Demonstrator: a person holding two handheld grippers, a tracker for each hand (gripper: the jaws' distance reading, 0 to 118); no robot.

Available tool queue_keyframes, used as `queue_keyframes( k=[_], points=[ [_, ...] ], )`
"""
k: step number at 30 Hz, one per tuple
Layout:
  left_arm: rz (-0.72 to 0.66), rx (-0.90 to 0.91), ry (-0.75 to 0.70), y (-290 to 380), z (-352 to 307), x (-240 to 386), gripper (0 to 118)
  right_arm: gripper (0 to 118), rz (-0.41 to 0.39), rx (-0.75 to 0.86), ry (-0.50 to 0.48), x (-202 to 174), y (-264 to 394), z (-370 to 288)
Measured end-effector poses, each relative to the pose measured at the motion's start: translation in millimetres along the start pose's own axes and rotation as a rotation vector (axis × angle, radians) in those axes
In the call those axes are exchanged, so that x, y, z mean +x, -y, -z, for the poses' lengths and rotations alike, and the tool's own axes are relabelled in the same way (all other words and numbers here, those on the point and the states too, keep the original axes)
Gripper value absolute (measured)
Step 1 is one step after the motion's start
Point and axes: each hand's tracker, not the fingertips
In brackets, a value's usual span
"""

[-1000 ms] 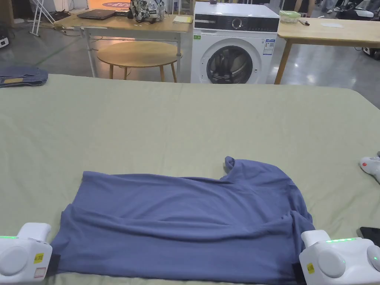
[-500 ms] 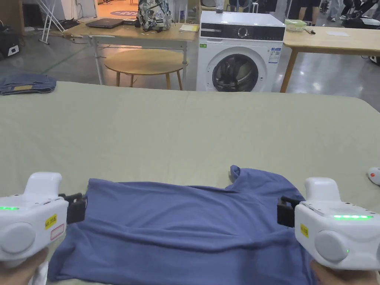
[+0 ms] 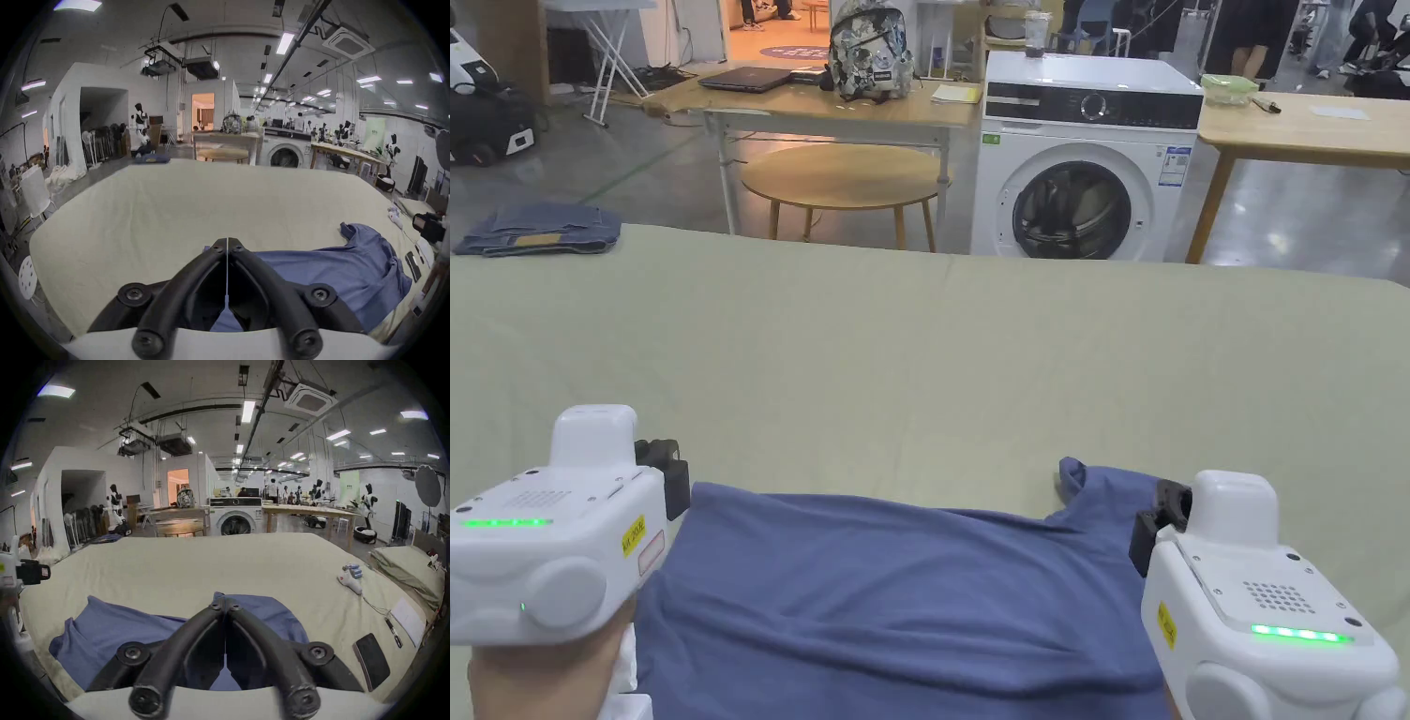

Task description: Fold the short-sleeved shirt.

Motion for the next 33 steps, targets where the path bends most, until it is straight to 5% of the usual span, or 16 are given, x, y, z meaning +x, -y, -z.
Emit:
queue_keyframes(
  k=[10, 11, 13, 15, 23, 25, 27, 29, 30, 33],
  points=[
    [-0.135, -0.532, 0.093, -33.9, 146.2, -49.3, 0, 0, -0.010, -0.078, 0.003, 6.6, 0.8, 33.1],
    [-0.135, -0.567, 0.097, -35.8, 157.4, -51.1, 9, 0, -0.016, -0.087, 0.008, 8.0, 2.1, 36.4],
    [-0.131, -0.624, 0.104, -37.2, 172.4, -49.6, 53, 0, -0.026, -0.108, 0.020, 11.3, 4.9, 42.0],
    [-0.130, -0.671, 0.109, -34.6, 186.8, -47.0, 66, 0, -0.031, -0.126, 0.031, 15.0, 8.4, 46.9],
    [-0.002, -0.839, 0.022, 1.7, 215.4, -20.8, 63, 0, -0.031, -0.201, 0.064, 30.3, 21.3, 62.3],
    [0.043, -0.788, -0.006, 4.2, 208.9, -12.5, 52, 0, -0.026, -0.214, 0.067, 34.1, 22.6, 63.8],
    [0.097, -0.760, -0.011, 6.4, 205.6, -4.2, 28, 0, -0.025, -0.230, 0.075, 38.2, 23.5, 66.1],
    [0.112, -0.726, -0.016, 4.3, 204.5, -4.1, 23, 0, -0.023, -0.251, 0.077, 43.7, 22.6, 70.7],
    [0.106, -0.710, -0.006, 2.1, 203.3, -3.9, 3, 0, -0.022, -0.261, 0.079, 47.0, 21.4, 73.7],
    [0.072, -0.693, 0.010, -0.8, 200.0, -9.3, 0, 0, -0.039, -0.320, 0.093, 59.8, 13.1, 84.2]
  ],
)
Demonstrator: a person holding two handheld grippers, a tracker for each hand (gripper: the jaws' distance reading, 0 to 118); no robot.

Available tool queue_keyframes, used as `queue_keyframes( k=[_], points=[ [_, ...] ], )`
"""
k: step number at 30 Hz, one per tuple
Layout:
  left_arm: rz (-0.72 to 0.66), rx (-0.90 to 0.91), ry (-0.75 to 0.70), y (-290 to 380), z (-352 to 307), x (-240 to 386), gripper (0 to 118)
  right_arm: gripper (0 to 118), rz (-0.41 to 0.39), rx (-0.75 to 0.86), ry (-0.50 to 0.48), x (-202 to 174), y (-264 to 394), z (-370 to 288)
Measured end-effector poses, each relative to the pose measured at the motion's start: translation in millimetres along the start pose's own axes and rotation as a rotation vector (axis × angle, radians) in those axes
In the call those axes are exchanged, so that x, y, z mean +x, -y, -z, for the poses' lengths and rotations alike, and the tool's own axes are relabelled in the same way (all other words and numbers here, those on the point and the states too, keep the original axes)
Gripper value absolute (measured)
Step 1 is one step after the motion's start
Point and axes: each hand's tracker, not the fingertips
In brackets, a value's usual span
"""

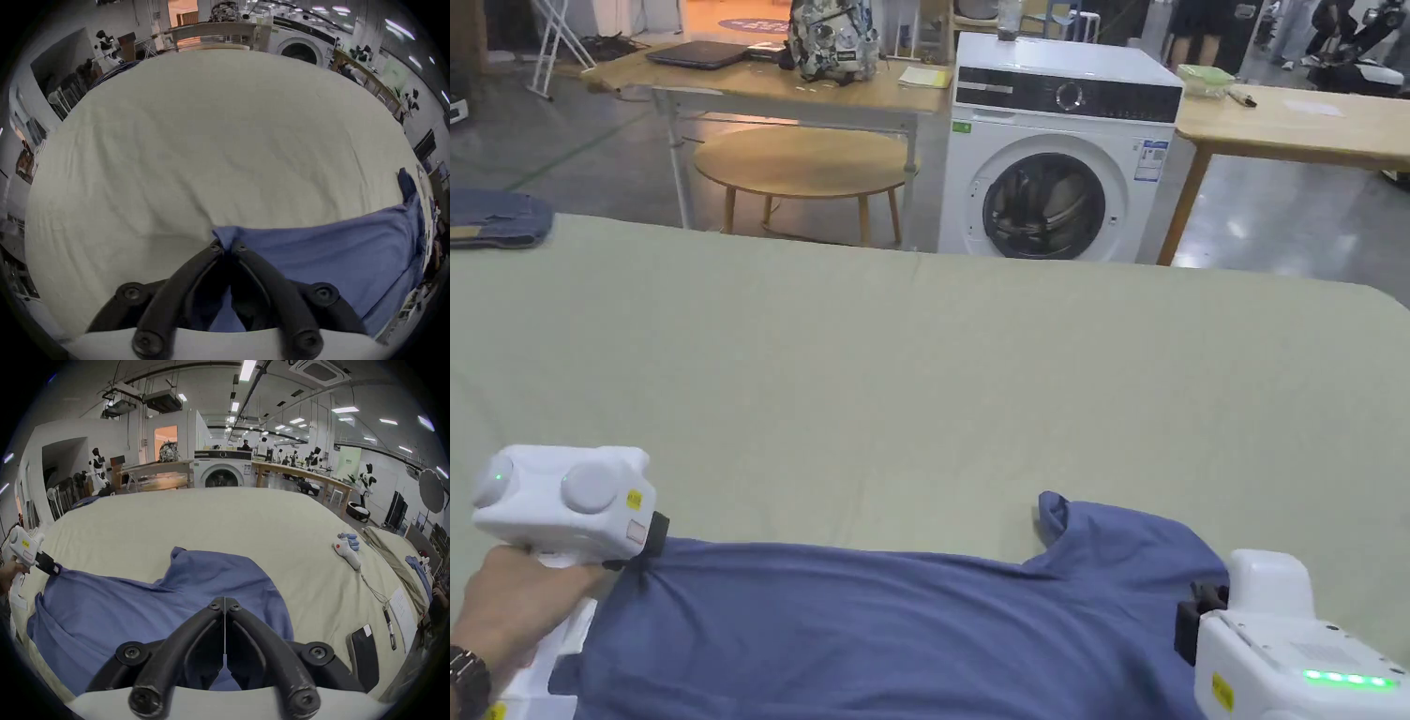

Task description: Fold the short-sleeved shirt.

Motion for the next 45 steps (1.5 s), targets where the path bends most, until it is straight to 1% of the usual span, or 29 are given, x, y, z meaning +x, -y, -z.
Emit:
queue_keyframes(
  k=[1, 2, 3, 4, 5, 6, 7, 9, 12, 14, 16, 18, 20, 21, 22, 23, 24, 25, 26, 27, 28, 31, 33, 35, 38, 40, 45],
  points=[
    [0.005, 0.007, 0.004, 1.4, -1.8, -1.2, 0, 1, 0.001, -0.029, 0.008, 5.1, -5.0, 3.3],
    [0.010, 0.027, 0.013, 3.3, -5.5, -2.9, 0, 7, 0.014, -0.047, 0.010, 12.5, -10.1, 7.1],
    [0.006, 0.045, 0.023, 5.1, -7.1, -5.7, 0, 16, 0.018, -0.079, 0.005, 20.0, -16.7, 12.2],
    [0.003, 0.058, 0.031, 6.6, -10.5, -6.8, 0, 27, 0.032, -0.106, -0.010, 27.1, -23.0, 18.4],
    [0.003, 0.080, 0.038, 8.2, -15.0, -7.5, 0, 42, 0.043, -0.123, -0.020, 34.5, -29.7, 26.2],
    [0.001, 0.089, 0.045, 9.2, -19.4, -7.9, 0, 64, 0.048, -0.150, -0.025, 42.7, -36.1, 35.5],
    [0.000, 0.106, 0.055, 10.5, -21.5, -8.9, 0, 71, 0.050, -0.187, -0.029, 48.3, -42.3, 46.1],
    [0.000, 0.123, 0.070, 11.8, -29.8, -7.6, 0, 72, 0.022, -0.252, -0.031, 57.0, -55.7, 71.7],
    [0.006, 0.152, 0.080, 13.5, -38.9, -6.2, 0, 72, -0.027, -0.327, -0.027, 67.5, -67.5, 115.4],
    [-0.001, 0.166, 0.085, 14.0, -44.1, -6.5, 0, 72, -0.057, -0.374, -0.001, 70.5, -69.8, 141.1],
    [-0.013, 0.177, 0.090, 15.9, -47.5, -7.1, 0, 72, -0.064, -0.427, -0.010, 72.1, -68.0, 163.0],
    [-0.021, 0.185, 0.094, 16.8, -51.0, -7.5, 0, 71, -0.078, -0.486, -0.039, 70.0, -63.2, 178.5],
    [-0.023, 0.186, 0.093, 17.7, -51.6, -7.6, 0, 68, -0.051, -0.523, -0.057, 68.4, -59.8, 189.3],
    [-0.024, 0.186, 0.094, 17.8, -51.9, -7.8, 0, 62, -0.036, -0.537, -0.047, 67.8, -59.0, 193.6],
    [-0.024, 0.189, 0.093, 18.1, -52.7, -7.8, 0, 54, -0.019, -0.520, -0.035, 66.3, -60.1, 186.2],
    [-0.023, 0.189, 0.091, 18.5, -52.6, -7.1, 0, 43, 0.000, -0.510, -0.030, 65.9, -61.2, 184.0],
    [-0.023, 0.187, 0.090, 18.3, -52.9, -6.9, 0, 27, 0.007, -0.505, -0.029, 65.8, -62.0, 183.3],
    [-0.024, 0.189, 0.090, 18.4, -53.7, -6.9, 0, 21, 0.006, -0.494, -0.026, 64.8, -62.2, 181.8],
    [-0.025, 0.193, 0.091, 18.5, -54.7, -6.8, 0, 21, -0.002, -0.488, -0.035, 63.1, -63.5, 176.9],
    [-0.024, 0.195, 0.091, 19.3, -55.2, -6.1, 0, 1, -0.012, -0.483, -0.048, 63.4, -64.2, 174.2],
    [-0.025, 0.195, 0.091, 19.7, -56.0, -6.1, 0, 0, -0.014, -0.488, -0.082, 66.2, -65.2, 171.8],
    [-0.031, 0.207, 0.098, 23.4, -62.0, -8.0, 0, 0, 0.015, -0.454, -0.086, 70.3, -65.6, 155.2],
    [-0.035, 0.220, 0.103, 27.2, -68.3, -10.1, 0, 0, 0.012, -0.365, -0.102, 73.9, -67.7, 132.6],
    [-0.040, 0.232, 0.112, 32.7, -75.9, -12.8, 0, 0, 0.025, -0.325, -0.121, 75.4, -70.9, 109.6],
    [-0.059, 0.259, 0.123, 41.7, -89.0, -16.9, 0, 0, 0.049, -0.272, -0.110, 79.5, -74.9, 70.8],
    [-0.068, 0.274, 0.130, 49.0, -99.2, -20.1, 0, 0, 0.033, -0.240, -0.109, 81.7, -75.1, 44.8],
    [-0.091, 0.325, 0.155, 72.0, -130.0, -31.6, 0, 0, 0.025, -0.187, -0.102, 85.1, -70.6, -18.6]
  ],
)
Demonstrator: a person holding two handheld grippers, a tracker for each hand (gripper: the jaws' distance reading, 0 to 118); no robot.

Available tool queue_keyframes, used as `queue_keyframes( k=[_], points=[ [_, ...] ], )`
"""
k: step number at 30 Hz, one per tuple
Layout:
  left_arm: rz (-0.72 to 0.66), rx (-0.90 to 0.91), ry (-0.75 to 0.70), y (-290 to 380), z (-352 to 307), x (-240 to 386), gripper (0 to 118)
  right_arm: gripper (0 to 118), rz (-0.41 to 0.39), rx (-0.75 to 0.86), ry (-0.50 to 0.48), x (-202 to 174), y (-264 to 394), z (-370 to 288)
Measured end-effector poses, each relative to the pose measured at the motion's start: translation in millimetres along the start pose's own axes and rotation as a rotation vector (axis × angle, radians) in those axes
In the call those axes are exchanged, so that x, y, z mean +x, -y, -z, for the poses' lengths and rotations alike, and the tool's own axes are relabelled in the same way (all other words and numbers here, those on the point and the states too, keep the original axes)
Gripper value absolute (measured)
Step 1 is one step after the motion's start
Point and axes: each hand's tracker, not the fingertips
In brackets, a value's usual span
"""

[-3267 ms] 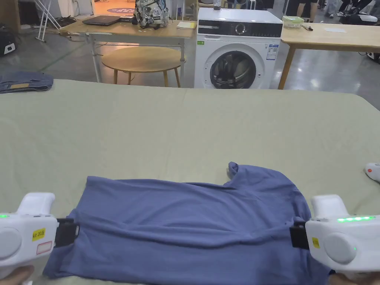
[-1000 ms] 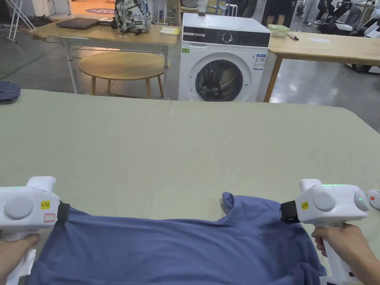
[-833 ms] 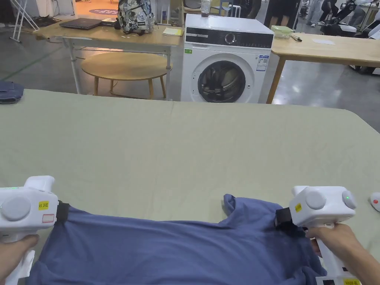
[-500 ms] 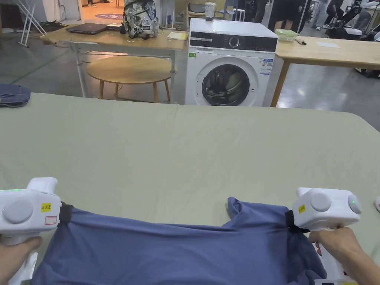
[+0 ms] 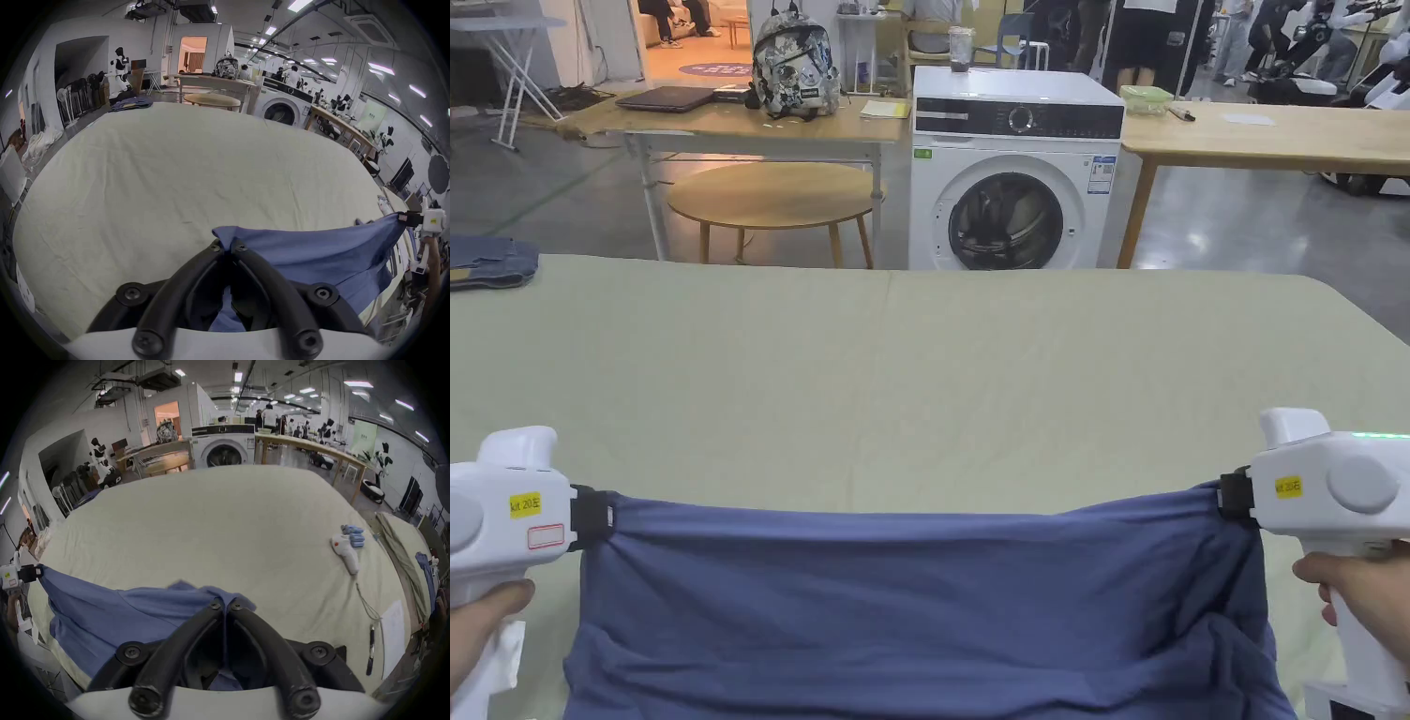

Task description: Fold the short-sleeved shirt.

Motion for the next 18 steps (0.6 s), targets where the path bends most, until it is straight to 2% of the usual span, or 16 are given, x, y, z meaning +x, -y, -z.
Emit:
queue_keyframes(
  k=[9, 14, 18],
  points=[
    [0.024, -0.018, 0.023, 48.8, -43.6, -11.1, 0, 0, -0.048, -0.028, 0.021, -2.7, 58.5, -55.0],
    [0.033, -0.101, 0.017, 88.7, -50.3, -20.0, 0, 0, -0.102, -0.120, 0.047, -4.0, 104.7, -64.3],
    [0.052, -0.186, -0.011, 119.3, -48.8, -24.7, 0, 0, -0.113, -0.212, 0.063, 3.0, 137.6, -55.3]
  ],
)
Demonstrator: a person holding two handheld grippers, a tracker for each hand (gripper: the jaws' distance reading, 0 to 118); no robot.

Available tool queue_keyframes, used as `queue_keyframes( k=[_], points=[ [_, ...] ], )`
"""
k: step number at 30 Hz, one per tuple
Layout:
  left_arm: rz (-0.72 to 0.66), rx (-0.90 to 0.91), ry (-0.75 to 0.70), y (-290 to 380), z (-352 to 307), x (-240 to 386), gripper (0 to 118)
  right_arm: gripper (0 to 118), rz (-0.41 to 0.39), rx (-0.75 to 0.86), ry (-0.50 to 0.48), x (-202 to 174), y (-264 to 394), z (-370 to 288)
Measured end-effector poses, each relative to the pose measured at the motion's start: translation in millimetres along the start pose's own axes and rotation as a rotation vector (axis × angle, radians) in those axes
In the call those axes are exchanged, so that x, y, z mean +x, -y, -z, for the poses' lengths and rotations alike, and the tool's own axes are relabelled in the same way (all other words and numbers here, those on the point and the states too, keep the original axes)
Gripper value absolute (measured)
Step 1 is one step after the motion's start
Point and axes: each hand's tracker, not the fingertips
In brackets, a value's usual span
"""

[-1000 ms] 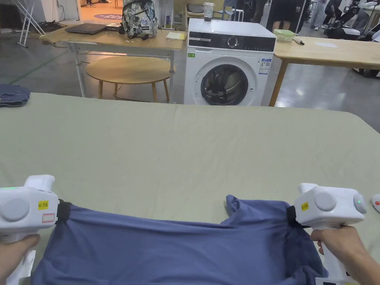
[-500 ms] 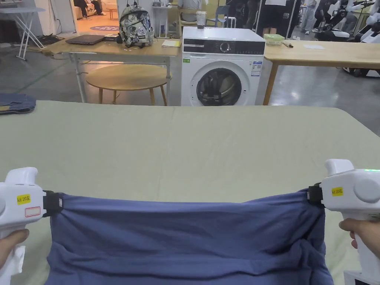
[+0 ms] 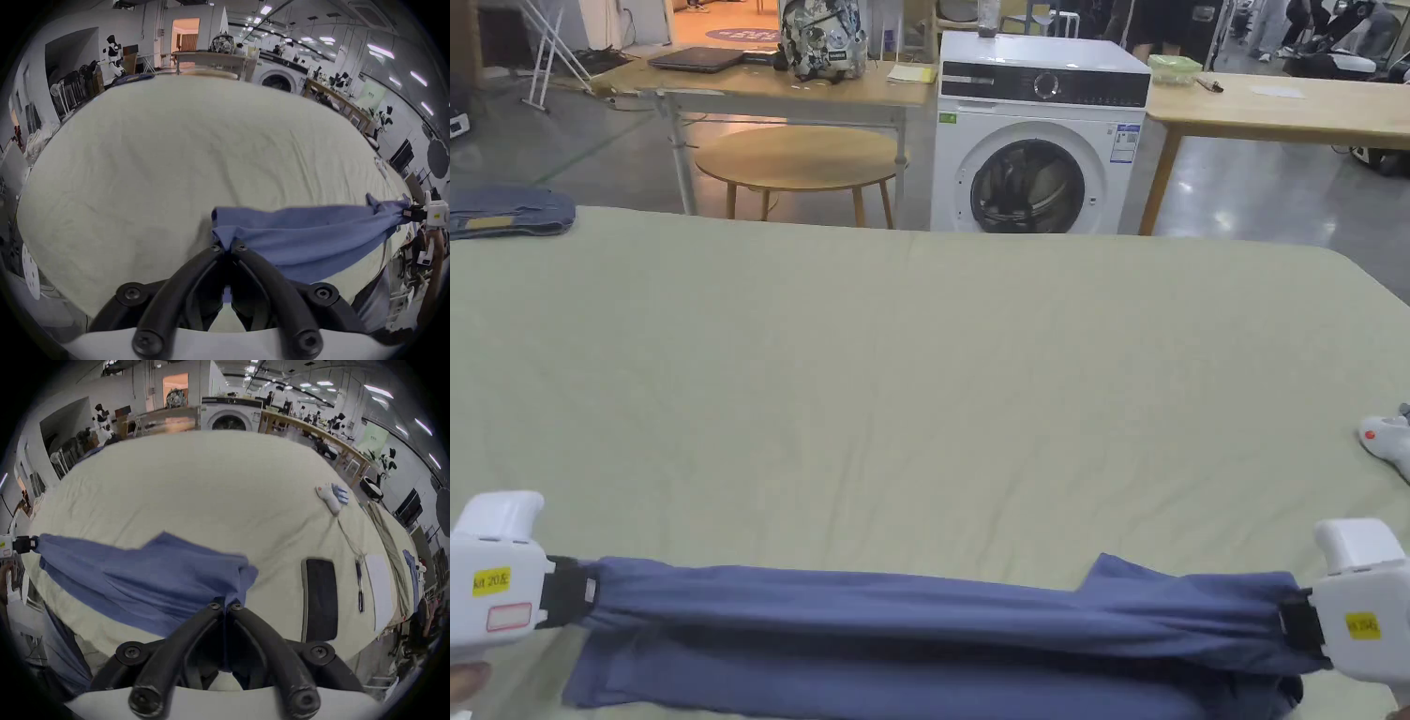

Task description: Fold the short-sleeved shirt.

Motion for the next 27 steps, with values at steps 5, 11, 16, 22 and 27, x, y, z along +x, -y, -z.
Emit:
queue_keyframes(
  k=[5, 11, 16, 22, 27],
  points=[
    [0.022, -0.102, -0.026, 23.0, 24.0, 1.3, 0, 0, -0.003, -0.105, 0.009, 1.8, 24.4, 37.4],
    [0.011, -0.143, -0.061, 31.2, 40.2, 4.0, 0, 1, -0.003, -0.128, 0.013, 1.2, 35.7, 67.2],
    [0.012, -0.148, -0.071, 25.2, 36.6, 6.6, 7, 41, -0.038, -0.140, 0.048, -2.8, 26.9, 61.0],
    [-0.002, 0.032, -0.075, 9.8, 3.6, 14.9, 46, 74, -0.079, -0.035, 0.139, -2.8, 7.2, 16.4],
    [0.025, 0.224, -0.042, -8.3, -21.6, 37.4, 46, 74, -0.037, 0.152, 0.171, -17.5, -12.5, -11.4]
  ],
)
